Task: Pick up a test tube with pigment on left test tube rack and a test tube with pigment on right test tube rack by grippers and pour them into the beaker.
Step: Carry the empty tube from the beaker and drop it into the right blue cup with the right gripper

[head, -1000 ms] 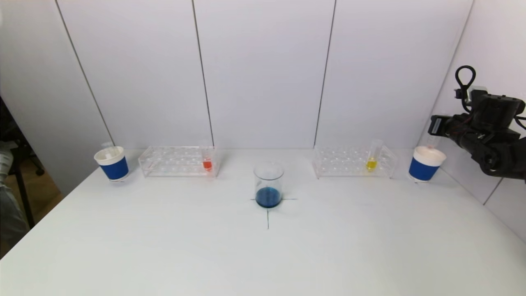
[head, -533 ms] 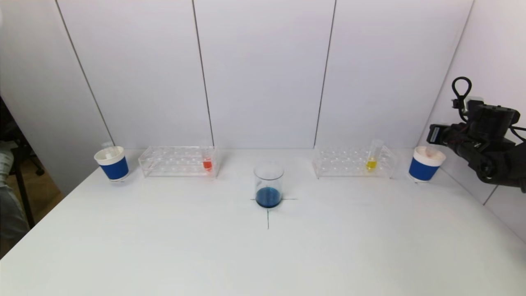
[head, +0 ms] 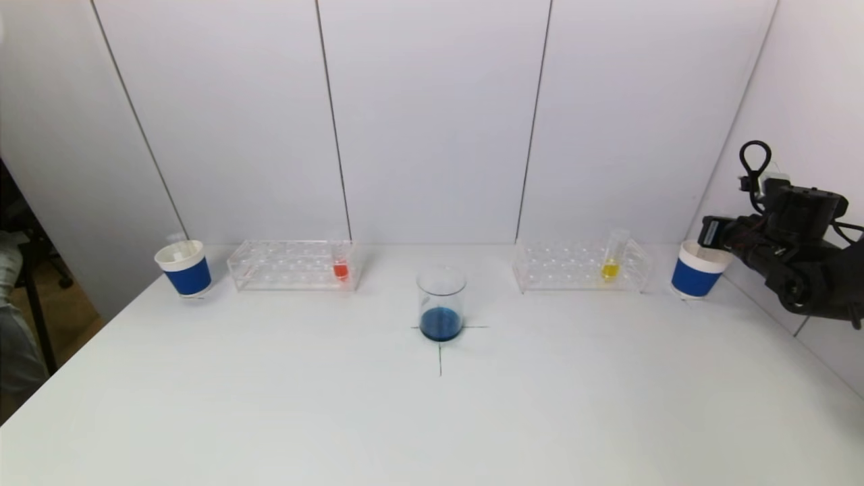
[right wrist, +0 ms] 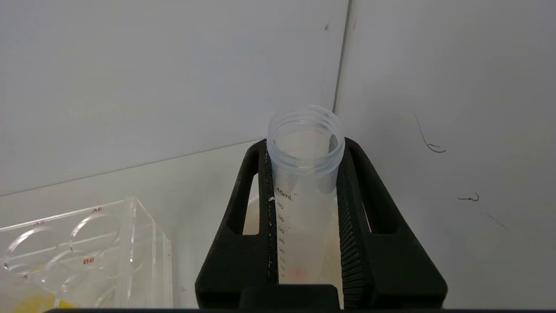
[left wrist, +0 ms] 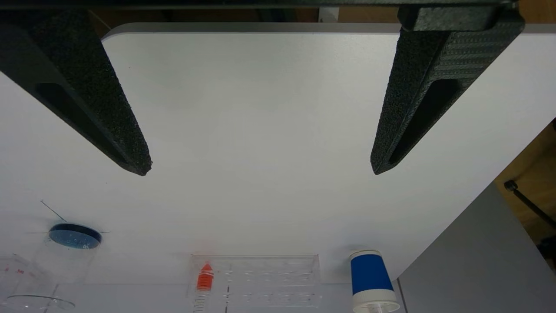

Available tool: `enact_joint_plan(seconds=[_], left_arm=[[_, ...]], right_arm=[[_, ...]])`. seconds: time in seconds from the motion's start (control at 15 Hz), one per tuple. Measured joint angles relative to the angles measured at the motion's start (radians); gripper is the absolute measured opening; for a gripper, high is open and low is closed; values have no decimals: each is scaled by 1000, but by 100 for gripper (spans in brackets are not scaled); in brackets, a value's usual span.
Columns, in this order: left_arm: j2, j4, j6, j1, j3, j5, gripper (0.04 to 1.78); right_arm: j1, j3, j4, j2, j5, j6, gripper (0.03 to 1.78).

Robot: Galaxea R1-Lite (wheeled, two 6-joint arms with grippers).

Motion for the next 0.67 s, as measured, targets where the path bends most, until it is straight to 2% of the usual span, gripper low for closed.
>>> enact_joint_plan(seconds=[0.67], left_arm=[[0,0,0,0,0,0,176]], right_arm=[[-7,5,0,-1,0,11,46]])
